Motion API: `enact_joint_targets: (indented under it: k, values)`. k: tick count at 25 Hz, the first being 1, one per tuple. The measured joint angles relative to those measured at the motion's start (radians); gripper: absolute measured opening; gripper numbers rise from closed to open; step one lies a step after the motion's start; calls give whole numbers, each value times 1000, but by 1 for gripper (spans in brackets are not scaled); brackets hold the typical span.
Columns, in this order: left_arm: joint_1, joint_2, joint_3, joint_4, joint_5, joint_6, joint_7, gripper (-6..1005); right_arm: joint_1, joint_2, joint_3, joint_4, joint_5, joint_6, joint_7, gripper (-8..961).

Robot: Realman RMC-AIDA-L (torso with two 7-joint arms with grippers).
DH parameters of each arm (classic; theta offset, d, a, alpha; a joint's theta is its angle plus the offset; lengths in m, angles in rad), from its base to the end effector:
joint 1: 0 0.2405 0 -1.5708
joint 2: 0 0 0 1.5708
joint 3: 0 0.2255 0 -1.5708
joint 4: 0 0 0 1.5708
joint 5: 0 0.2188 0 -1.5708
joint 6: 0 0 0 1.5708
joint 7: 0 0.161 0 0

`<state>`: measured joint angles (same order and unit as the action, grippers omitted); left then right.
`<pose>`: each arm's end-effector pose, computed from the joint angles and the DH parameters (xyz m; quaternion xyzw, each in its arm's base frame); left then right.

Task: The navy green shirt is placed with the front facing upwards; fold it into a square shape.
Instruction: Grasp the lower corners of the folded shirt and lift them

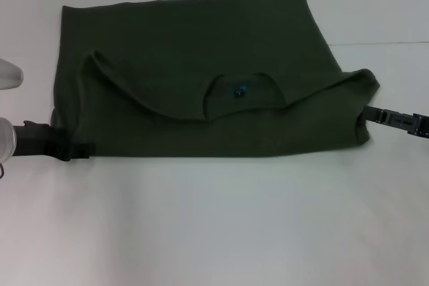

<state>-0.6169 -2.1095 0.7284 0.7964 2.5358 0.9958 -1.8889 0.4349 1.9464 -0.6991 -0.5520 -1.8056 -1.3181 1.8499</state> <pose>-0.2985 0.3975 0.0207 -0.8743 -0.3553 0.0255 0.3298 0.3093 0.3461 0.0539 -0.7826 0.5017 0.2897 0.2277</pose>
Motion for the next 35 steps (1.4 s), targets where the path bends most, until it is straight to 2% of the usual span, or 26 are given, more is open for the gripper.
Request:
enact_joint_targets:
  k: [14,30,33,35]
  values:
    - [-6,6,3,8,4,74,-28,709,1,5,-4,-3,0,13,0,926]
    - [-17,9,6,10,44,40,-57,589,0,6,-2,-4,0,11,0,925]
    - [-22,9,6,8,53,39,-59,390,1,7,-4,-4,0,11,0,925]
    - [-24,10,6,7,54,39,-60,301,1,7,-4,-5,0,11,0,925]
